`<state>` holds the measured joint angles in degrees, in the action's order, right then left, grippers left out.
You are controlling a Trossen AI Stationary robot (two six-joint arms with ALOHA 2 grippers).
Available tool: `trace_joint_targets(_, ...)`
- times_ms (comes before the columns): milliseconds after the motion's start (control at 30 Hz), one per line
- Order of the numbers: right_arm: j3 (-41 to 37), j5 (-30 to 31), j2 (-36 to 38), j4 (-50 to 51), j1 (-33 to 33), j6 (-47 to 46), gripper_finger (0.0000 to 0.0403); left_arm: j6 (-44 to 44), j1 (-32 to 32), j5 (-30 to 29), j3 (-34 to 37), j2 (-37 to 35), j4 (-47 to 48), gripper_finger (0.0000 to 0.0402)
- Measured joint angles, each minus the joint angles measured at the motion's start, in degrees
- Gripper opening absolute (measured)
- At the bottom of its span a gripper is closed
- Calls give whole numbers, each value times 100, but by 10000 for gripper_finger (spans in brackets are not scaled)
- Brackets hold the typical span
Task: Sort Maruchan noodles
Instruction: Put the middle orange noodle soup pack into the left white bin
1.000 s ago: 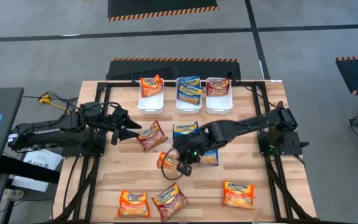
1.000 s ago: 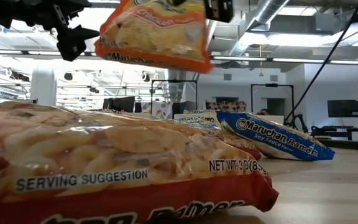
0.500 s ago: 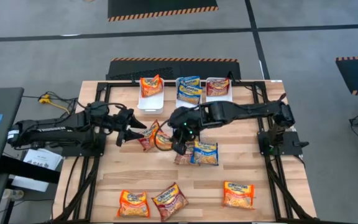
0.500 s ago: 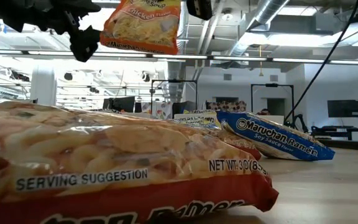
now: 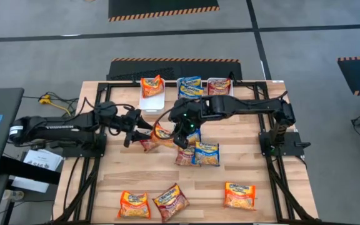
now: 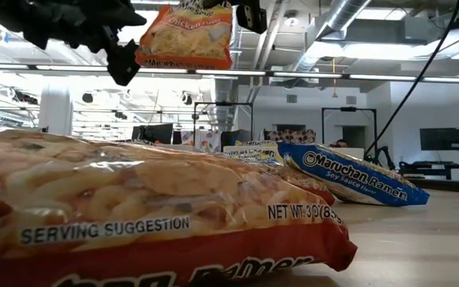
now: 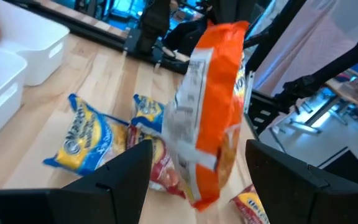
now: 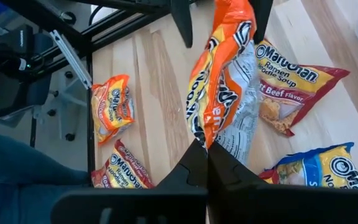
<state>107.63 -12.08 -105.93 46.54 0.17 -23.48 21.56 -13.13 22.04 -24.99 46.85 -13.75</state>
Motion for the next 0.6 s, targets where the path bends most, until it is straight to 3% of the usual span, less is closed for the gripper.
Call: trace_joint_targets(600,0,-68,0,146,-134,170,5,568,0,573,0,1414,-1777,245)
